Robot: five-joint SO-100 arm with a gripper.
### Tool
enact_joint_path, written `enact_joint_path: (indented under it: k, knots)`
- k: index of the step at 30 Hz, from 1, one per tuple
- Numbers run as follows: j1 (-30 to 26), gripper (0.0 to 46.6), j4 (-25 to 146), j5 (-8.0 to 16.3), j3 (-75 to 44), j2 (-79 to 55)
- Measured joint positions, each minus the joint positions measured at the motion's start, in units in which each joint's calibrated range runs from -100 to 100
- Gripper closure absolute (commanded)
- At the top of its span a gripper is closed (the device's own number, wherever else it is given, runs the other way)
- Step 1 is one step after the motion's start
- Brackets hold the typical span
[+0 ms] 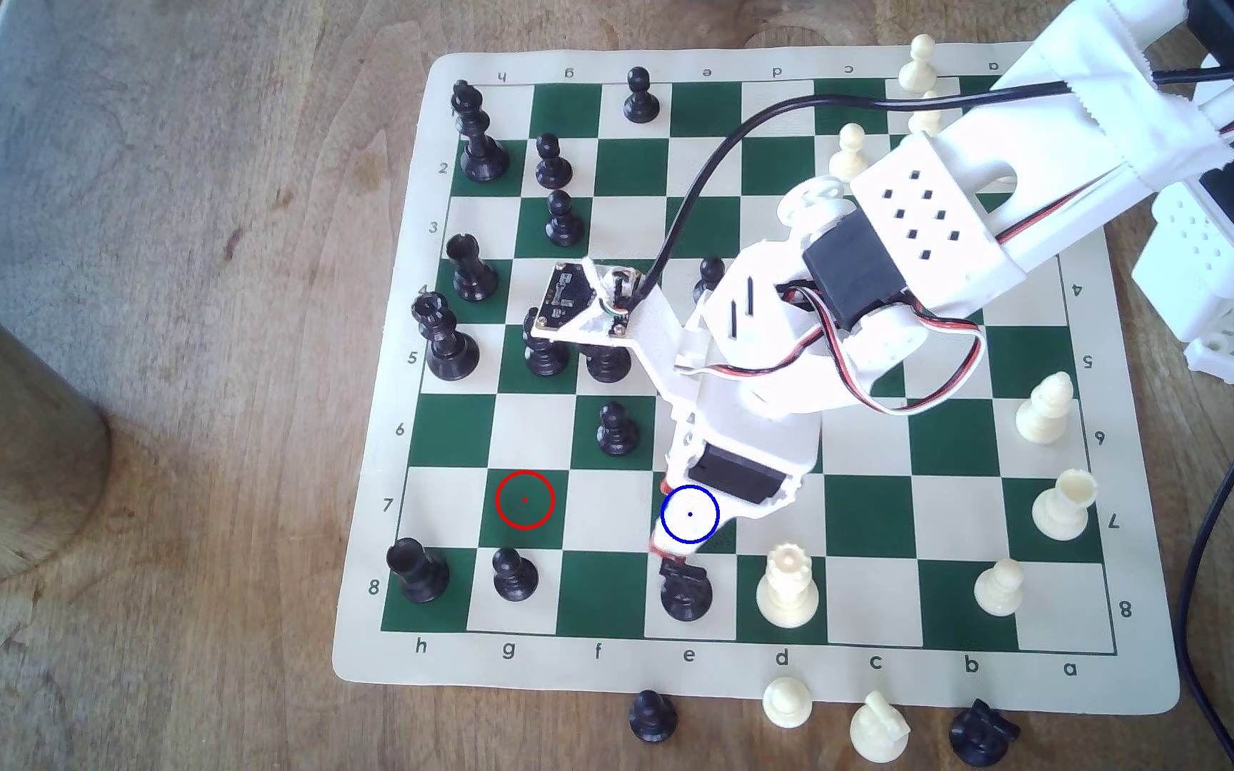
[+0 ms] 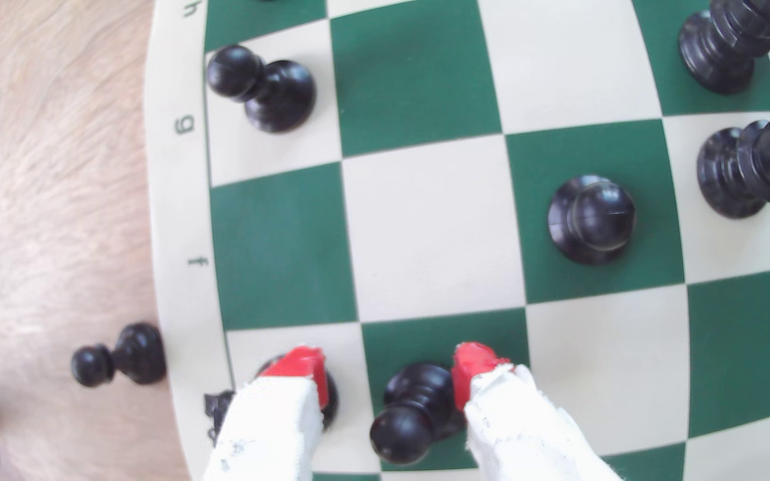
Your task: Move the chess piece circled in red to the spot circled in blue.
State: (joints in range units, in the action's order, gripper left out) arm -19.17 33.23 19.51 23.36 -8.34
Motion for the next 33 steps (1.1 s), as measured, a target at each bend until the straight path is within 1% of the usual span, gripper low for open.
enact_joint_path:
  k: [10, 19, 25, 33]
  knots:
    - [1.0, 31.6, 2.7, -0.3, 0.0, 0.0]
    - [0.0, 32.0, 5.3, -0.3, 0.8, 0.9]
    - [-0.1, 31.9, 6.9, -0.3, 0.8, 4.2]
    - [-0.1, 31.6, 12.4, -0.3, 2.3, 12.4]
